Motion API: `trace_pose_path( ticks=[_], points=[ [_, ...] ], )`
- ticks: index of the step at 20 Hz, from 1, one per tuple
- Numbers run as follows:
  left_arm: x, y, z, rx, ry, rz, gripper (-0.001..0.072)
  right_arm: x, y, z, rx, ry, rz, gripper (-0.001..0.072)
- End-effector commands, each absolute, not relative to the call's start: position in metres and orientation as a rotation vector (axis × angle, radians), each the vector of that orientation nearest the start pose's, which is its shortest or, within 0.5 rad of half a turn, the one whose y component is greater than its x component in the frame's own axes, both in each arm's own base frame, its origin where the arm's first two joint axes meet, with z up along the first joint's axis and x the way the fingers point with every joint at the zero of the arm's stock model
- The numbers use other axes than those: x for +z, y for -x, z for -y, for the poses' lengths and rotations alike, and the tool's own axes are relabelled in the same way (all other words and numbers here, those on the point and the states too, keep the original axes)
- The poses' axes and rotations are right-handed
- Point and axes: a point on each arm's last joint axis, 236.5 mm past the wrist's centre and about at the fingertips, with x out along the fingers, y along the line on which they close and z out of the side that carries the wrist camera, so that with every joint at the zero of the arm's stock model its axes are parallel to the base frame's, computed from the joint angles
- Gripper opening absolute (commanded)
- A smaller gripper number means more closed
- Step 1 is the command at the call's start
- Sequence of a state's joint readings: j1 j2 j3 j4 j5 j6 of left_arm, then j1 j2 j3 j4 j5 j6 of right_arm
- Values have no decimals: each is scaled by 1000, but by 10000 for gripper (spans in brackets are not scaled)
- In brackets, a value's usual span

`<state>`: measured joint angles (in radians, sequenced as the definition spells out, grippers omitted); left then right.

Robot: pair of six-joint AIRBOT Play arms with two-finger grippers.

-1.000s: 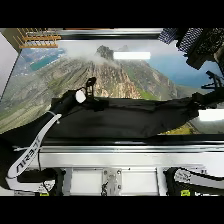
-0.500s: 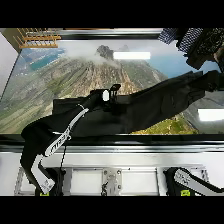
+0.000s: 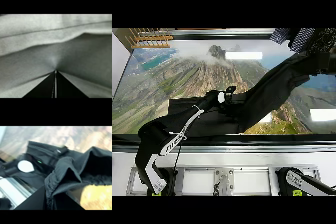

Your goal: Fold the clothes and pants, and hang the long-sleeved shirts on hangers.

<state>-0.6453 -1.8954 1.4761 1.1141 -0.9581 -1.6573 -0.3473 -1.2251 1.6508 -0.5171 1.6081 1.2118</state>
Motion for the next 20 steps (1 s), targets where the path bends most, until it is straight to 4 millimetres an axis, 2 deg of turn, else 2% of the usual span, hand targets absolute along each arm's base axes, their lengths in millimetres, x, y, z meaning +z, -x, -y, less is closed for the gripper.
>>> trace_pose_path(
  ticks=[1,4,6,11,14,16,18,20],
  points=[
    [-126,-344,365,-597,83,-1490,4,298,-368,-122,865,-424,-727,15],
    [-111,-350,364,-603,93,-1458,4,301,-364,-146,915,-408,-725,15],
    [-93,-363,358,-597,118,-1420,4,303,-364,-157,934,-403,-717,15],
    [-33,-406,313,-554,196,-1298,4,305,-361,-180,979,-395,-713,15],
    [13,-437,267,-507,237,-1184,4,302,-363,-204,1020,-398,-714,15],
    [47,-455,229,-456,279,-1102,4,297,-362,-230,1073,-398,-731,15],
    [82,-470,184,-391,325,-1017,4,290,-362,-264,1136,-390,-753,15],
    [116,-477,137,-327,350,-934,3,280,-362,-308,1205,-381,-776,15]
  ],
)
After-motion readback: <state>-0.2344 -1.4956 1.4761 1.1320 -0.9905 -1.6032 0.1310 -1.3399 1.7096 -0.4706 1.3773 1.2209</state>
